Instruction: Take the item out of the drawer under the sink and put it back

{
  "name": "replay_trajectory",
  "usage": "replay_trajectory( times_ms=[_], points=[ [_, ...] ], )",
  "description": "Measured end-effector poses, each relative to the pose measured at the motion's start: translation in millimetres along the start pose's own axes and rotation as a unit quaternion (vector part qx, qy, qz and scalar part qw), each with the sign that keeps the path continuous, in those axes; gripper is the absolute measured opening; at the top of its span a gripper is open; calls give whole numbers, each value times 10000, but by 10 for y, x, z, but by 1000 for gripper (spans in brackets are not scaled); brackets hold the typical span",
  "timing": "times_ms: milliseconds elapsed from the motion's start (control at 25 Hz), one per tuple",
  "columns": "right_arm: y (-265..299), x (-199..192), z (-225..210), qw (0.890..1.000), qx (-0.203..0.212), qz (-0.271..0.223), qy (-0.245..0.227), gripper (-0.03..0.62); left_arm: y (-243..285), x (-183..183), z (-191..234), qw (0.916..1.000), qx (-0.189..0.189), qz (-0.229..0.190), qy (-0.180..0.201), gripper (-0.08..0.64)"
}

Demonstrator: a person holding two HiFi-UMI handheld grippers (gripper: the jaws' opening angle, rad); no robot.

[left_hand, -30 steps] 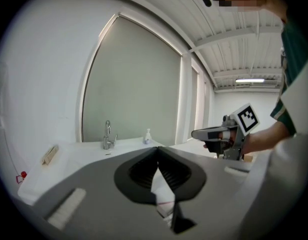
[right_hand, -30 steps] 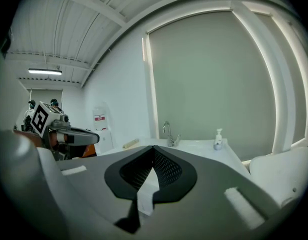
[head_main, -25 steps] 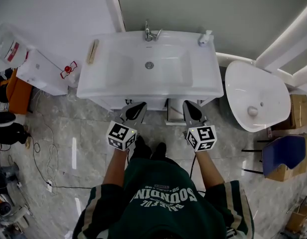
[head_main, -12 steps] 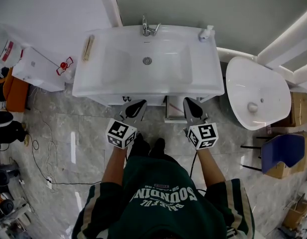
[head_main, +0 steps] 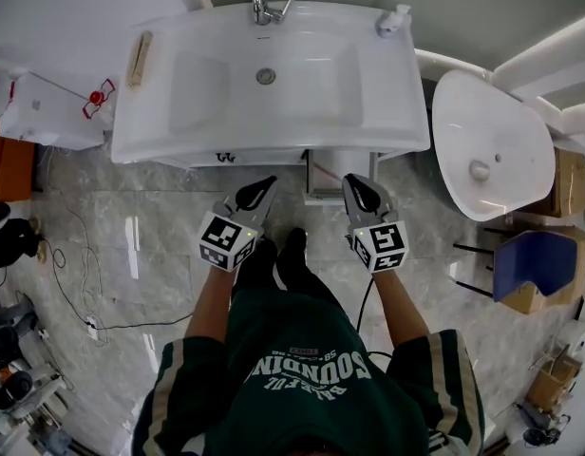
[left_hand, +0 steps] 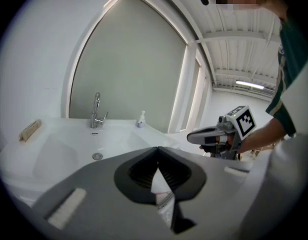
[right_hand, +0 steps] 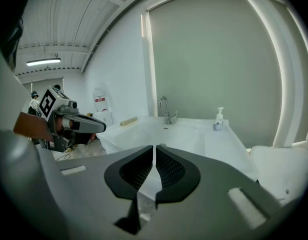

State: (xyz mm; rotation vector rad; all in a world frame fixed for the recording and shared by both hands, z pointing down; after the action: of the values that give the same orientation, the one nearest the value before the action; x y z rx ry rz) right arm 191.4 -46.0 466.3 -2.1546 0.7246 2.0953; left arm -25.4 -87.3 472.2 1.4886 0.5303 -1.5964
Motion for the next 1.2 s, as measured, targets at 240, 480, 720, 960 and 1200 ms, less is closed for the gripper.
replay_trajectory(
  times_ms=[240,480,720,960,1200],
  points=[
    [16,-504,-100,9987,3,505,35,23,155,-290,-47,9995,-185,245,-119,51],
    [200,-1058,-180,9939,158,1092,17,73,234,-491,-49,9987,-264,378,-222,51],
    [463,-1449,-241,9840,422,1690,-388,126,271,-579,-32,9987,-289,360,-223,50],
    [797,-2164,-374,9607,666,2566,-824,143,271,-683,46,9989,-197,372,-187,51],
    [1086,-2679,-501,9353,880,3230,-1146,143,168,-891,121,9987,22,425,-284,51]
  ],
)
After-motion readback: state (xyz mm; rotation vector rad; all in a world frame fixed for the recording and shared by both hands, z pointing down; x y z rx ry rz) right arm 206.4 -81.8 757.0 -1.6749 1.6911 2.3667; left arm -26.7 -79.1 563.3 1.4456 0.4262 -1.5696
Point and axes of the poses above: the fingertips, and each gripper's own axes: y forward along the fingers, z to its left, x out of its top, the point moved 6 cm from there along -y, backward along the fingers, and after that the axes turned 6 degrees about -z, right-handed, at the moved point
